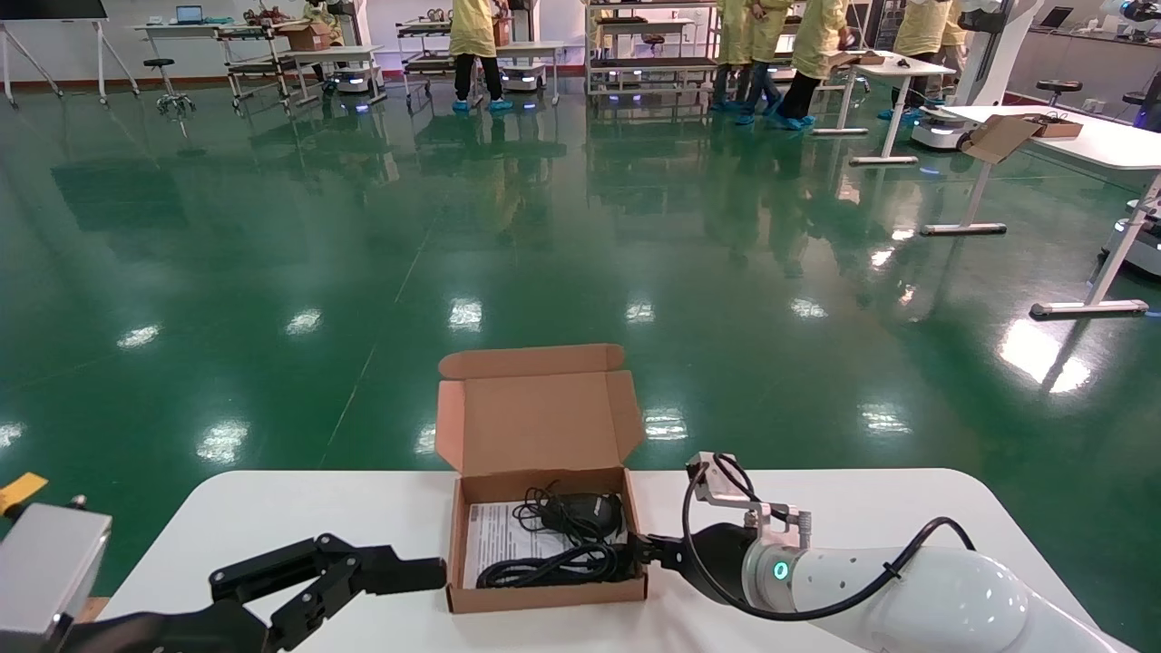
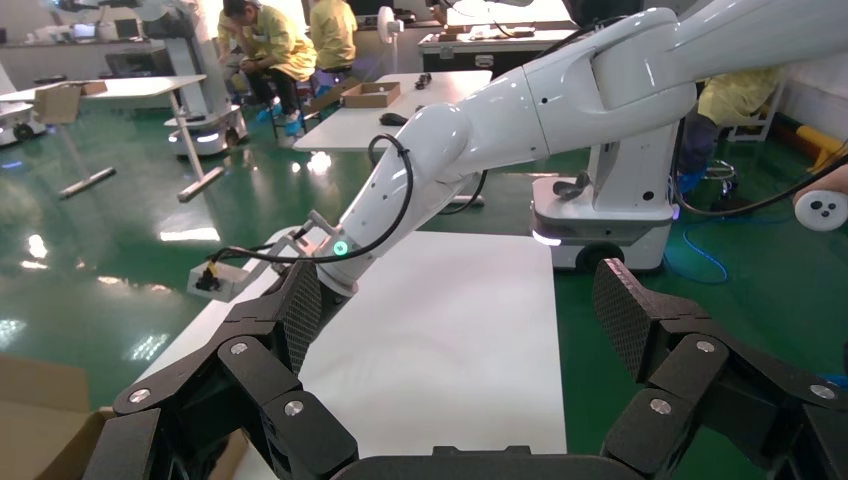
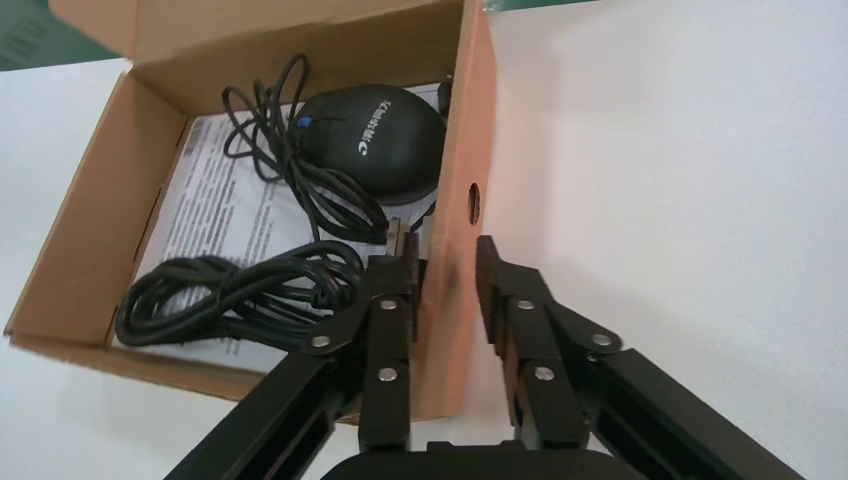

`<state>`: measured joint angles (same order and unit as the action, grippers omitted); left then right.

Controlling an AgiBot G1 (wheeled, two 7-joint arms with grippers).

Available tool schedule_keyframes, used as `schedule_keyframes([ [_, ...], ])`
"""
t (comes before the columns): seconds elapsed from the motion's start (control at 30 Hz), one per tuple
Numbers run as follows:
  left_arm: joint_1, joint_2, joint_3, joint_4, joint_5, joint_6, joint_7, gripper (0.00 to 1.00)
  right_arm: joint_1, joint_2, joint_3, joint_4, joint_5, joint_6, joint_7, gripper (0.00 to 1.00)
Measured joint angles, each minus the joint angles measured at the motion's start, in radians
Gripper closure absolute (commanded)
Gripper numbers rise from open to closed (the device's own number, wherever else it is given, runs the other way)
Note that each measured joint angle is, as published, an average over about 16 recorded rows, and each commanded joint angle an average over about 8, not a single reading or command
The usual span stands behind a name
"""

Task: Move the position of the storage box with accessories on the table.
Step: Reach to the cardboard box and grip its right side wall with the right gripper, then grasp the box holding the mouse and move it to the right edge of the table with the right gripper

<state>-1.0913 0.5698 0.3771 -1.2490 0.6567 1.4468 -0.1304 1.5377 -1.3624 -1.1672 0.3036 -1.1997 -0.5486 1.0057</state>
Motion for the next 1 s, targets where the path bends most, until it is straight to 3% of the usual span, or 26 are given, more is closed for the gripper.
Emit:
schedule_keyframes([
  [0.53, 0.0, 0.0, 0.0, 0.0, 0.0, 0.0, 0.0, 0.0, 0.028, 0.002, -0.038, -0.029, 0.036, -0.01, -0.013, 1.0],
  [1.0, 0.0, 0.0, 0.0, 0.0, 0.0, 0.0, 0.0, 0.0, 0.124, 0.013, -0.034, -0.066, 0.079, -0.056, -0.071, 1.0],
])
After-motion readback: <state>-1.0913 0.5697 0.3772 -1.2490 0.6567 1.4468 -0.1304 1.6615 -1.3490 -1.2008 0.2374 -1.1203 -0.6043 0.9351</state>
